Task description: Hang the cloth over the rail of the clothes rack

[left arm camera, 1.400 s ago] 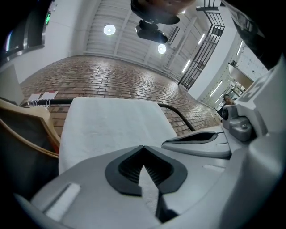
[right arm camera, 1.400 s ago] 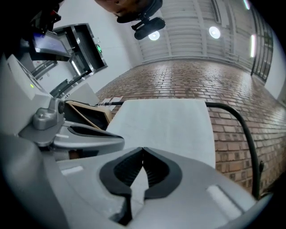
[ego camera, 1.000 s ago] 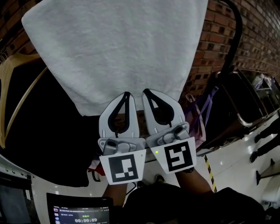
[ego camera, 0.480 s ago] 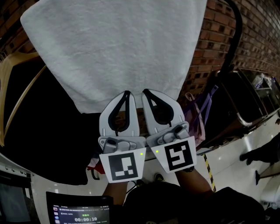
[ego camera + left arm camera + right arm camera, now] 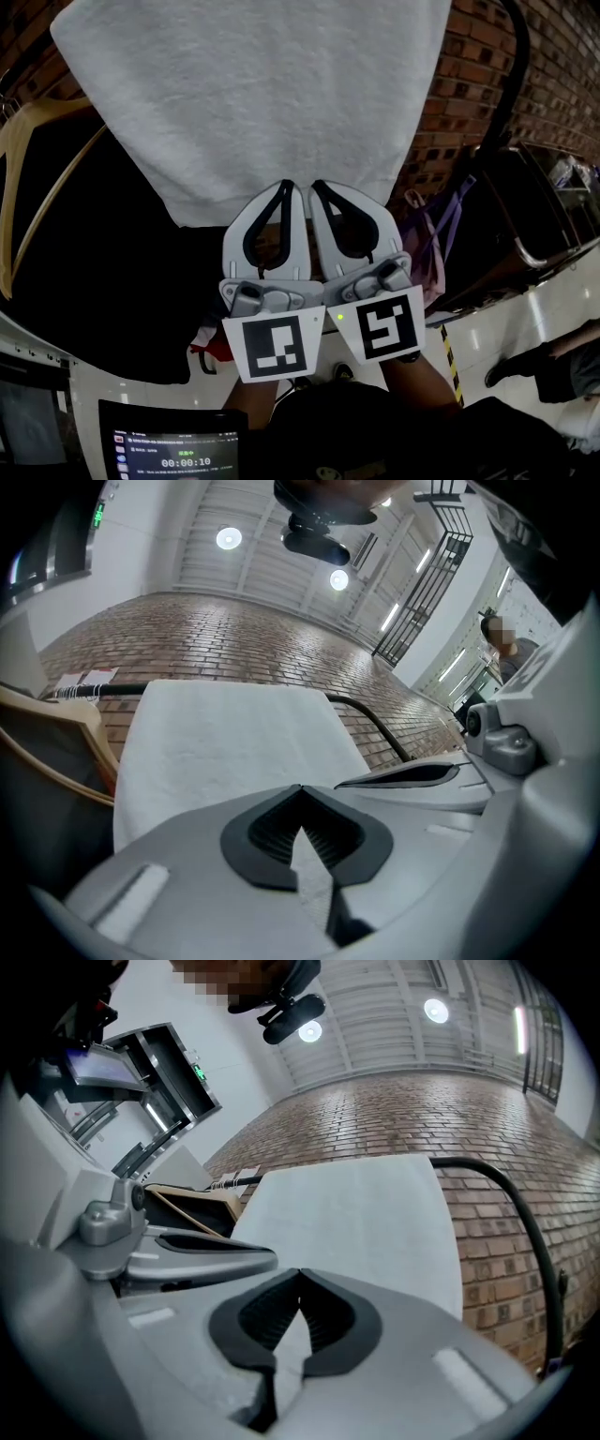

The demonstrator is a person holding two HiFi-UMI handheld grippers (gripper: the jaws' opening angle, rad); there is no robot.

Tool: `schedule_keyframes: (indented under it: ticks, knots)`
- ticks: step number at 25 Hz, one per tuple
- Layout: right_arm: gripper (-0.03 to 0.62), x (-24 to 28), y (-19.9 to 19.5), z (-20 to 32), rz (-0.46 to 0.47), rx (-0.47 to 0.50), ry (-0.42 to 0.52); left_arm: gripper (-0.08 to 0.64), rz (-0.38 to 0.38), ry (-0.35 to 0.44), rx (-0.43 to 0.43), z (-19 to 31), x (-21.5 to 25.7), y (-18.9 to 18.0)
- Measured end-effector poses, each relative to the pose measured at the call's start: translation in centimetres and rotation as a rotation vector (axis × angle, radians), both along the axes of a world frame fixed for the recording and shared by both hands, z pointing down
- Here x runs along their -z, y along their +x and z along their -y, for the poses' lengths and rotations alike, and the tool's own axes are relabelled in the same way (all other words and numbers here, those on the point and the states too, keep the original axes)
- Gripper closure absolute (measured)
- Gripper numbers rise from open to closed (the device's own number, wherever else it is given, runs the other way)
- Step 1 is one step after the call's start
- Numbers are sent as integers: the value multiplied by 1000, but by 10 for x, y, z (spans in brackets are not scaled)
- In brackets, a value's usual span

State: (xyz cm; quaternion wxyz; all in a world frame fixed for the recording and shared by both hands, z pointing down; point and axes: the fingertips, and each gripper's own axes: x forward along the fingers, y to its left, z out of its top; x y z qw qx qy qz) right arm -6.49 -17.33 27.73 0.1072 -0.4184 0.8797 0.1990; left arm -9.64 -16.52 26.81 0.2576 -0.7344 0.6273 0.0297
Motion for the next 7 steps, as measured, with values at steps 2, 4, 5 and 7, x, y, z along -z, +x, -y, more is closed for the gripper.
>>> schedule_keyframes:
  ticks: [2, 4, 5, 7]
  knots:
    - [589, 0, 2, 0, -7, -11, 0, 554, 4, 19, 5, -2, 3, 2]
    - [588, 2, 5, 0, -5, -10, 4, 554, 7, 24, 2, -3, 5, 5]
    - [588, 3, 5, -1, -2, -9, 6, 554, 9, 22, 1, -3, 5, 6]
    - [588, 4, 7, -2, 5, -5, 8, 554, 11, 17, -3, -4, 4, 8]
